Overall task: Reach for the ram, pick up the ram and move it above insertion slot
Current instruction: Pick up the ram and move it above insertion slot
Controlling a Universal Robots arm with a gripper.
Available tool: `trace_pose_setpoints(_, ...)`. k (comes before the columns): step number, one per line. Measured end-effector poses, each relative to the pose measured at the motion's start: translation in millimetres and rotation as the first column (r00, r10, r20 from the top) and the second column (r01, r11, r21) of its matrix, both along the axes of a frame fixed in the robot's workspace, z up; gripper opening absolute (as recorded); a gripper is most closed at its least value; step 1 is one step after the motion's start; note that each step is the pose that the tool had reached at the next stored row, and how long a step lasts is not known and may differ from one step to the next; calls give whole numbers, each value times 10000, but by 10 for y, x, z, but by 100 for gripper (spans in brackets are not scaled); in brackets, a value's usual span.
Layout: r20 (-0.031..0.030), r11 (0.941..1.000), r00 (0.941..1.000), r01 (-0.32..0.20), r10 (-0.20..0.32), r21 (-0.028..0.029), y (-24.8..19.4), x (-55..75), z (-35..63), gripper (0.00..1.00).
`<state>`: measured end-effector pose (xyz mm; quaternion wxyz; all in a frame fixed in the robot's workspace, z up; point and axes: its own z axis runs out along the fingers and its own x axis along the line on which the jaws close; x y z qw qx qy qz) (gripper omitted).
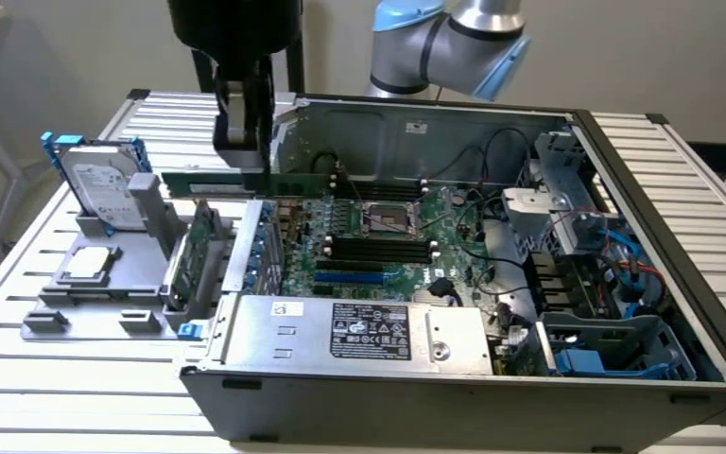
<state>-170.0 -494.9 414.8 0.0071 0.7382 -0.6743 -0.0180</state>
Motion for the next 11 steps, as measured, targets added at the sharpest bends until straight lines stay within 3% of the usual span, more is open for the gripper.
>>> trace_pose_setpoints(6, 0, 10000, 10000, 1, -1, 0, 50, 273, -10, 13)
trace_pose_setpoints(11, -1, 10000, 10000, 1, -1, -1, 122, 497, -35, 13)
